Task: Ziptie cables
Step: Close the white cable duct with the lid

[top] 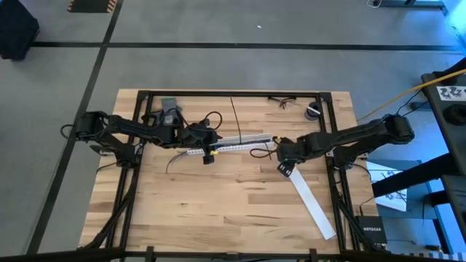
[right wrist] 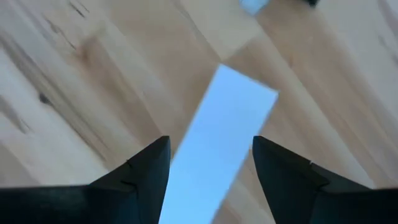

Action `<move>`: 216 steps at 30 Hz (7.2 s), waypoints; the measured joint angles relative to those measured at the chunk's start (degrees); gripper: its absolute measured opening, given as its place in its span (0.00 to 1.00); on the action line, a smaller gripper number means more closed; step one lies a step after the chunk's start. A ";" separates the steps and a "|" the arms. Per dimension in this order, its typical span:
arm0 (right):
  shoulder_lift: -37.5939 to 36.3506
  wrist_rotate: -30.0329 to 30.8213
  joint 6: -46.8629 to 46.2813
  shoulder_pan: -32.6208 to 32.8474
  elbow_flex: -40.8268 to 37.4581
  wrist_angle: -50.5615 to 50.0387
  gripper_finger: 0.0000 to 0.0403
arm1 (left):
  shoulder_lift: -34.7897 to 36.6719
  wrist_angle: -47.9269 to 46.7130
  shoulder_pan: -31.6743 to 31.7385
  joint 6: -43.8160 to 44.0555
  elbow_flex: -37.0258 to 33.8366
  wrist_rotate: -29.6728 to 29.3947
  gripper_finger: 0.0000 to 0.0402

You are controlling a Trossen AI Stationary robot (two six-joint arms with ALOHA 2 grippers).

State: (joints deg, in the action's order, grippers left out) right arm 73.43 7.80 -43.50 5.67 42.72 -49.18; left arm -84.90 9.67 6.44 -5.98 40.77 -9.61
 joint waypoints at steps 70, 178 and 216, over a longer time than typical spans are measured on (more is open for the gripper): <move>0.66 17.61 -7.13 6.69 -18.61 29.12 0.40 | -4.13 -0.47 3.57 5.50 4.87 0.46 0.57; 13.70 28.19 -28.24 17.99 -12.24 18.83 0.67 | -4.39 -3.23 -0.44 1.66 4.83 0.44 0.53; 14.71 24.75 -8.99 17.92 -12.55 45.93 0.67 | -4.39 -3.07 -0.85 1.11 4.83 0.46 0.53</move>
State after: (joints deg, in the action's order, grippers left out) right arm 88.14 32.55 -52.49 23.59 30.17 -3.24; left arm -89.30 6.60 5.58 -4.86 45.60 -9.15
